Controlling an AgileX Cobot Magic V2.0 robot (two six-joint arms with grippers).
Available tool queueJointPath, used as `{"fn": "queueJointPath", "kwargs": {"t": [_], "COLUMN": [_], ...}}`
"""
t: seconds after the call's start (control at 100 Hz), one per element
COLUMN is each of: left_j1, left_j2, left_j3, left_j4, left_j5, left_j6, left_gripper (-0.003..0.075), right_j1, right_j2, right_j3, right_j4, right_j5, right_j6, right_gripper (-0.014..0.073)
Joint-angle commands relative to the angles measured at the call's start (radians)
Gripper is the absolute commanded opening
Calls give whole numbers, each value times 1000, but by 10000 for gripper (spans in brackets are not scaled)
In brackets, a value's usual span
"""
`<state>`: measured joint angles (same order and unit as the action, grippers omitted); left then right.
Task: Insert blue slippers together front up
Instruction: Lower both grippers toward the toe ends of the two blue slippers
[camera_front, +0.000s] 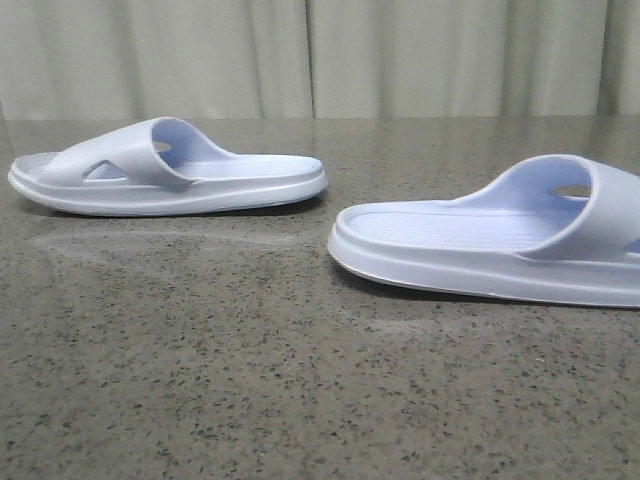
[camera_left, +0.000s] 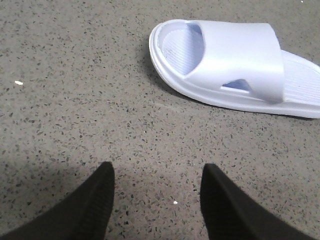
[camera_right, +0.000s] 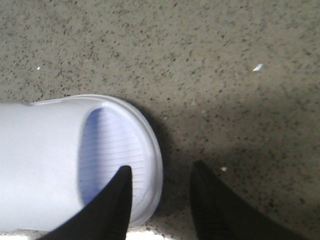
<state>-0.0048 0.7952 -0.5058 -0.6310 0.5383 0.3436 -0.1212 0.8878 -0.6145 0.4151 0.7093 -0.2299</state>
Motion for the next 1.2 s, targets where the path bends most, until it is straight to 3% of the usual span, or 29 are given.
{"fn": "queueJointPath", "kwargs": {"t": [0.0, 0.18, 0.44, 0.92, 1.0, 1.12, 1.19], "left_j1": [1, 1, 1, 1, 1, 1, 1], "left_j2": [1, 1, 1, 1, 1, 1, 5], "left_j3": [-35, -35, -35, -35, -35, -35, -35], "left_j4": [-32, -35, -35, -35, -37, -50, -59], "left_j5": [-36, -25, -20, -8, -6, -4, -8], "left_j6": [5, 21, 25, 27, 27, 27, 27], "left_gripper": [346, 346, 346, 346, 346, 346, 346], "right_j1": [-6, -46, -172, -217, -217, -217, -217], "right_j2": [31, 66, 114, 309, 319, 322, 322], "right_j3": [-36, -36, -36, -36, -36, -36, -36], "right_j4": [89, 119, 295, 506, 527, 527, 531], "right_j5": [-31, -27, 72, 185, 195, 197, 195], "right_j6": [-63, -107, -299, -501, -523, -530, -530], "right_gripper": [230, 230, 230, 223, 169, -87, -104]}}
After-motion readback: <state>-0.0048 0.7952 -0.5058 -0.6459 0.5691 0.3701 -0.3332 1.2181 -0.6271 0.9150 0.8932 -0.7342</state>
